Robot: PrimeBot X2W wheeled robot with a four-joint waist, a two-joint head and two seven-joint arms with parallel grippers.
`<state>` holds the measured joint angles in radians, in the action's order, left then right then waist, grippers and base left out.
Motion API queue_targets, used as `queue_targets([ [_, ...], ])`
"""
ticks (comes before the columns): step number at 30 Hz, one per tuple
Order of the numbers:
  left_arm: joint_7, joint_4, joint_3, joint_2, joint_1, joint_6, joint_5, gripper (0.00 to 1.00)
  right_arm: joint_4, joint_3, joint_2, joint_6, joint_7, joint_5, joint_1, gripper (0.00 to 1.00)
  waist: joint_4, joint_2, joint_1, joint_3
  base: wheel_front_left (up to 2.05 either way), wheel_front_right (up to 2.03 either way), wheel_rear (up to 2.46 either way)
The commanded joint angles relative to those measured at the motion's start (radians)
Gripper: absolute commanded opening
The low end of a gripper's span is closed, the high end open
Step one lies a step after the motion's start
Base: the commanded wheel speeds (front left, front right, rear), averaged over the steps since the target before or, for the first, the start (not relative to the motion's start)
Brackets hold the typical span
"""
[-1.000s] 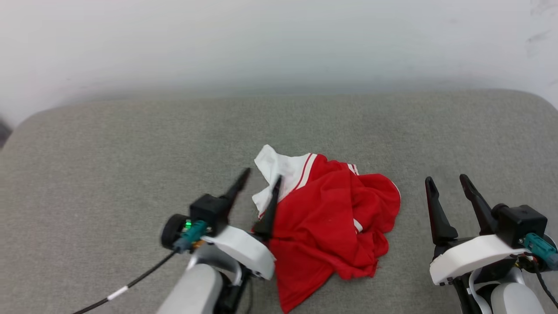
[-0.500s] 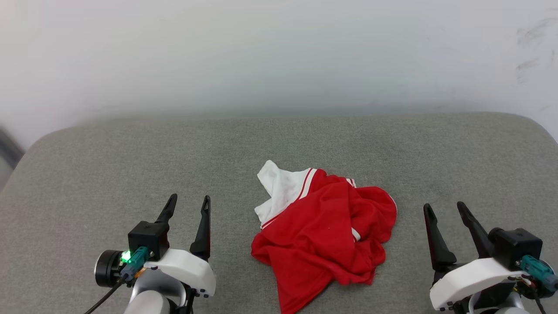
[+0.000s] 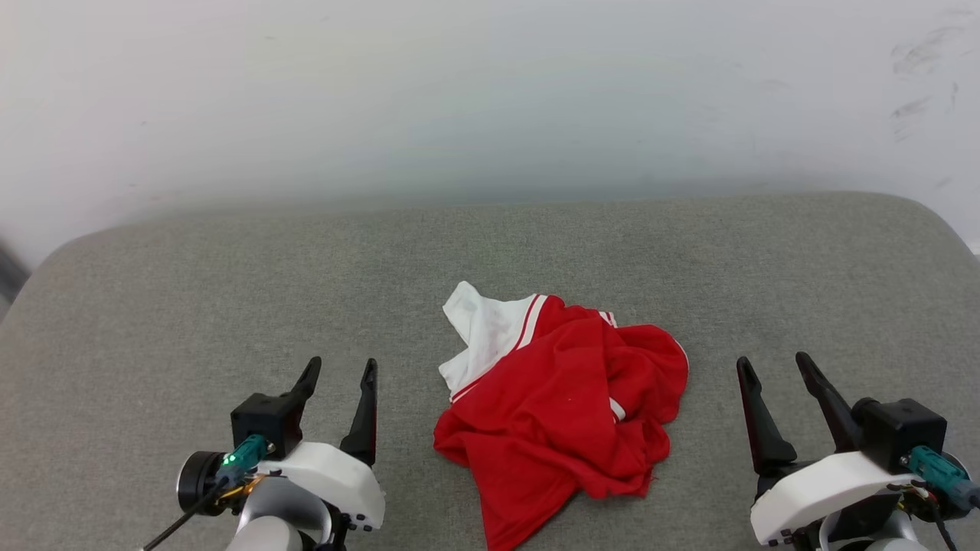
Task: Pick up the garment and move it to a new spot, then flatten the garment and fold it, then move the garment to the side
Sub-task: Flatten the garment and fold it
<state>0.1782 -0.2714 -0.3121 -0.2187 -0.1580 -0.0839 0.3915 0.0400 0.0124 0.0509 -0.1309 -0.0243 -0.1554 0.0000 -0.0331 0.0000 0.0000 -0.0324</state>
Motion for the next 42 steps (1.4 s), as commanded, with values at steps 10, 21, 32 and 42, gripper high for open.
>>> queue_targets([
  [10, -0.265, -0.091, -0.067, 0.000, -0.246, 0.114, 0.055, 1.00, -0.012, 0.029, 0.000, 0.000, 0.011, -0.006, -0.044, 1.00, -0.030, 0.0000, 0.0000, 0.082, 0.00, 0.00, 0.00],
  [21, -0.658, -0.319, -0.188, -0.030, -0.496, 0.207, 0.125, 1.00, 0.035, 0.068, 0.000, 0.000, -0.030, -0.039, -0.126, 1.00, -0.146, 0.0000, 0.0000, 0.238, 0.00, 0.00, 0.00],
  [32, -0.956, -0.499, -0.355, -0.023, -0.520, 0.216, 0.216, 0.44, 0.125, 0.087, -0.001, 0.000, -0.083, -0.081, -0.173, 1.00, -0.172, 0.0000, 0.0000, 0.275, 0.00, 0.00, 0.00],
  [42, -0.530, -0.394, -0.359, -0.020, -0.620, 0.181, 0.107, 0.00, 0.128, 0.058, -0.001, 0.000, -0.083, -0.056, -0.167, 1.00, -0.072, 0.0000, 0.0000, 0.238, 0.00, 0.00, 0.00],
])
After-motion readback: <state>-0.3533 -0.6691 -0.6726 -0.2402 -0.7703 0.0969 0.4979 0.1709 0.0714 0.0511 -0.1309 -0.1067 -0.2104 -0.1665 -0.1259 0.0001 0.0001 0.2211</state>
